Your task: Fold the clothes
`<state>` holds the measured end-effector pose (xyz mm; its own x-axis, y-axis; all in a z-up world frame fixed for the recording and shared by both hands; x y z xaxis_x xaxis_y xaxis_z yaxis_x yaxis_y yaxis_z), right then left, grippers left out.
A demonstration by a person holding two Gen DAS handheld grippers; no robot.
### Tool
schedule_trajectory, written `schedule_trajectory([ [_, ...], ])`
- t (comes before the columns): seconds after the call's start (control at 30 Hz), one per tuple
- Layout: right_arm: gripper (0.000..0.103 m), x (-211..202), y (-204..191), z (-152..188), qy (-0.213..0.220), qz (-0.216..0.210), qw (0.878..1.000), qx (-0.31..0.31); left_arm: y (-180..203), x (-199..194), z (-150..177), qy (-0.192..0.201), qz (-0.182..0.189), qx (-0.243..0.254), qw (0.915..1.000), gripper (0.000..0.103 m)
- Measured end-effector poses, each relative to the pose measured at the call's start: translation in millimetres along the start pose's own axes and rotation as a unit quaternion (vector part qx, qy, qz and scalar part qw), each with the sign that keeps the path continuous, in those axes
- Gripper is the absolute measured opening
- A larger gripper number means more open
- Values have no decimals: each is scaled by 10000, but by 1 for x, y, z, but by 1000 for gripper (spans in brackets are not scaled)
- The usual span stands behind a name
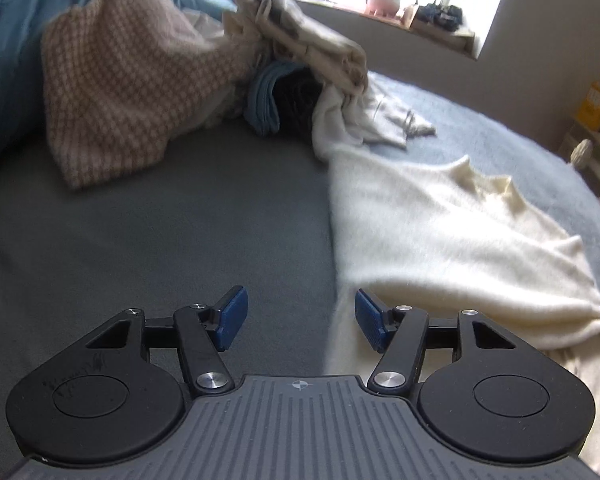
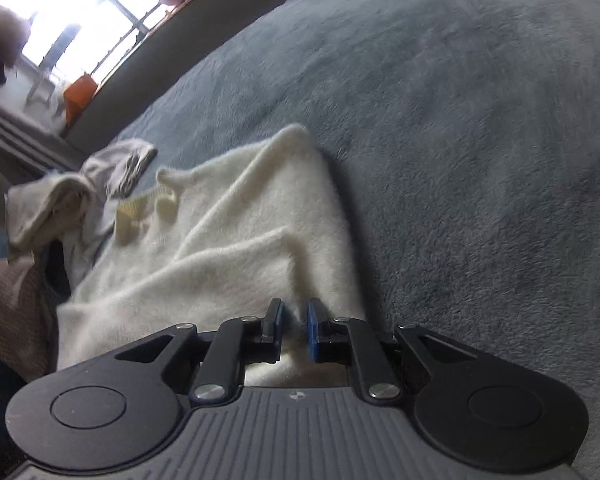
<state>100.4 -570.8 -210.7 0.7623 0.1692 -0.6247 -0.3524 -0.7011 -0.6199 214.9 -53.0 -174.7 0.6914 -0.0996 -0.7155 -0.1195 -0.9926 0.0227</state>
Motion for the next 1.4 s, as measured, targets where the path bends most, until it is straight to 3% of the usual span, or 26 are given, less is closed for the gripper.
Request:
schedule_trajectory([
  [0.07, 14, -14, -10, -8, 338, 177, 9988, -313, 14, 0, -10, 216, 121, 69, 9997, 60],
  [0.13, 14, -16, -34, -12, 317, 4, 9963, -798, 37, 3, -18, 409, 274, 235, 9985, 60],
  [0.27, 14, 6, -96, 4, 0, -283, 9784, -2050, 95, 17, -14, 762, 517, 1152, 9891, 60],
  [0.33, 14, 27, -106, 16, -269, -333, 9709, -2358, 117, 35, 3, 656, 338, 1725, 9822, 60],
  [0.4, 13, 56, -91, 32, -676, 120, 9598, -2720, 125, 48, 23, 774, 187, 2081, 9749, 60],
  [0.43, 11, 64, -81, 38, -785, 210, 9561, -2817, 122, 46, 26, 910, 234, 2058, 9741, 60],
  [0.5, 11, 69, -67, 43, -896, 209, 9522, -2912, 116, 42, 18, 795, 350, 1977, 9764, 60],
  [0.6, 13, 57, -89, 33, -892, 213, 9460, -3110, 115, 35, -1, 911, 513, 1931, 9756, 60],
  [0.7, 13, 55, -114, 25, -785, -212, 9412, -3280, 123, 35, -18, 1092, 592, 1991, 9721, 60],
  [0.77, 13, 65, -124, 23, -781, -402, 9379, -3355, 136, 57, -16, 825, 431, 2178, 9715, 62],
  [0.8, 13, 78, -122, 25, -887, -336, 9361, -3387, 139, 74, -10, 607, 355, 2266, 9714, 63],
  [0.83, 13, 95, -113, 28, -1106, -199, 9336, -3403, 138, 81, -5, 640, 366, 2185, 9730, 66],
  [0.9, 13, 110, -99, 29, -1261, -242, 9364, -3267, 135, 79, -8, 698, 407, 2051, 9754, 66],
  [1.0, 14, 103, -116, 4, -1283, -566, 9382, -3163, 133, 67, -20, 890, 520, 1961, 9752, 66],
  [1.1, 25, 105, -133, -35, -1080, -879, 9483, -2853, 140, 64, -35, 1061, 692, 1779, 9759, 66],
  [1.2, 26, 139, -132, -78, -1016, -894, 9675, -2138, 173, 79, -58, 1150, 877, 1799, 9730, 66],
  [1.3, 42, 172, -137, -98, -1166, -852, 9712, -1896, 208, 98, -81, 1338, 945, 1878, 9684, 66],
  [1.4, 46, 194, -144, -102, -1116, -586, 9690, -2125, 240, 123, -99, 1353, 868, 1965, 9672, 66],
])
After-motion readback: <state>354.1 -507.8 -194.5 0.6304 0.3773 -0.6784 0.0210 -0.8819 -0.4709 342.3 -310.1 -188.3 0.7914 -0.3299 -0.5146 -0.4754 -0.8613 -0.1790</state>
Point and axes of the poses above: each gripper's, at about its wrist camera, not at the fingertips, and x roughly the way its jaws point, y to its right, z to its underside, the point moved 3 cm from there along x, roughly the way its jaws point, and after that the axes turned 13 degrees about -z, right-handed, at the moved point
